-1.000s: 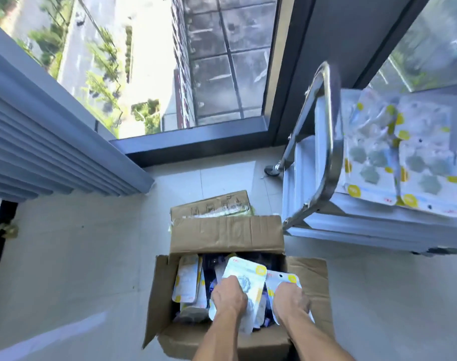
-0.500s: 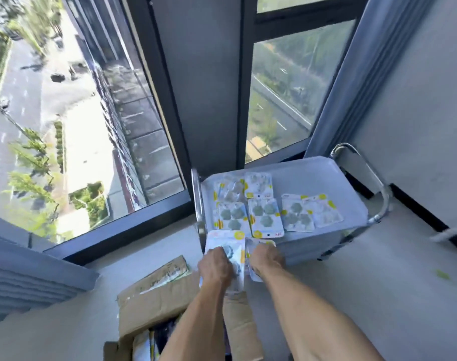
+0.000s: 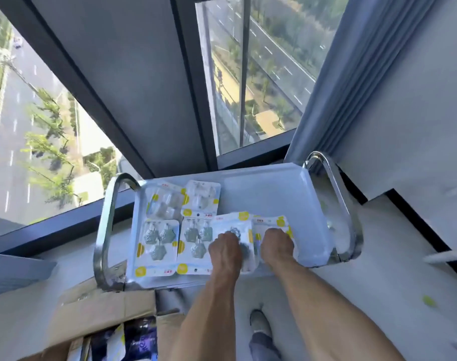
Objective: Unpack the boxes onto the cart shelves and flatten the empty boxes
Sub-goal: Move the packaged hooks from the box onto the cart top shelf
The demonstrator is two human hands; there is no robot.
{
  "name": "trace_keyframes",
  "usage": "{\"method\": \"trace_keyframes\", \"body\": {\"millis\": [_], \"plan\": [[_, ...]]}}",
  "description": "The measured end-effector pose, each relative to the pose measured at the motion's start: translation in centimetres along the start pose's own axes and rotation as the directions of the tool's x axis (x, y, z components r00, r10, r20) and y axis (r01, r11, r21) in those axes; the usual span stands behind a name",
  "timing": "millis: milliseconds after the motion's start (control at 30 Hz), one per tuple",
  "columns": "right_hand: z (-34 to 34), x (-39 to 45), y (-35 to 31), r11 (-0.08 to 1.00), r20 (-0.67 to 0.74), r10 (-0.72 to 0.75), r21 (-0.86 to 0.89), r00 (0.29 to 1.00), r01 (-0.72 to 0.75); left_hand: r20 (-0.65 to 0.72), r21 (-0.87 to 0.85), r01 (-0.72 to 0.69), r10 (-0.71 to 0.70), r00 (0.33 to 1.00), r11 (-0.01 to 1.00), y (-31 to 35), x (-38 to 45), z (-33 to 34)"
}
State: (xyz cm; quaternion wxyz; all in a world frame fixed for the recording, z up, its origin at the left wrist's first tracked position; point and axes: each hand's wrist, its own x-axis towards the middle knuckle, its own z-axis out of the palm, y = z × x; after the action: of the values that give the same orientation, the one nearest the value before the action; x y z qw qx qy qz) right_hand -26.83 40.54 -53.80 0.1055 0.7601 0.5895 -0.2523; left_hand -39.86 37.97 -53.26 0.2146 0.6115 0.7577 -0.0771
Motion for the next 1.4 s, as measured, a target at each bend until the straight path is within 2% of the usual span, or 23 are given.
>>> {"method": "trace_keyframes", "body": {"millis": [133,367,733,833,967,1133,1400], "plan": [[0.6,3.3,2.4,1.0,0.024,-0.02,0.013,1.0,0.019,0.04,0.044,0.019,-0.021,0.999,0.999,3.7,3.7,1.3],[2.1,5.4,2.8,0.996,0.102,-0.086,-0.02,0.991,0.089,0.143,0.134,0.126,-0.145,0.979,0.983,4.6,5.7,3.9],[0.2,5.2,1.6,0.979,0.111,-0.137,-0.139,0.984,0.152,0.084,0.031,0.23,-0.232,0.969,0.973,4.2,4.1,2.7],[0.0,3.7,0.3,0.95,0.119,-0.182,-0.234,0.976,0.206,0.082,0.004,0.272,-0.272,0.959,0.962,3.2,2.9,2.0],[0.7,0.6,-2.0,0.893,0.179,-0.277,-0.315,0.944,0.322,0.076,-0.006,0.34,-0.339,0.938,0.94,0.2,0.5,1.5],[3.0,-4.2,-5.8,0.829,0.269,-0.378,-0.328,0.886,0.453,0.092,-0.055,0.406,-0.4,0.912,0.912,-6.0,-3.1,1.1],[11.5,-15.2,-17.2,0.701,0.28,-0.536,-0.379,0.796,0.605,0.079,-0.131,0.532,-0.527,0.846,0.836,-22.7,-9.4,1.2]]}}
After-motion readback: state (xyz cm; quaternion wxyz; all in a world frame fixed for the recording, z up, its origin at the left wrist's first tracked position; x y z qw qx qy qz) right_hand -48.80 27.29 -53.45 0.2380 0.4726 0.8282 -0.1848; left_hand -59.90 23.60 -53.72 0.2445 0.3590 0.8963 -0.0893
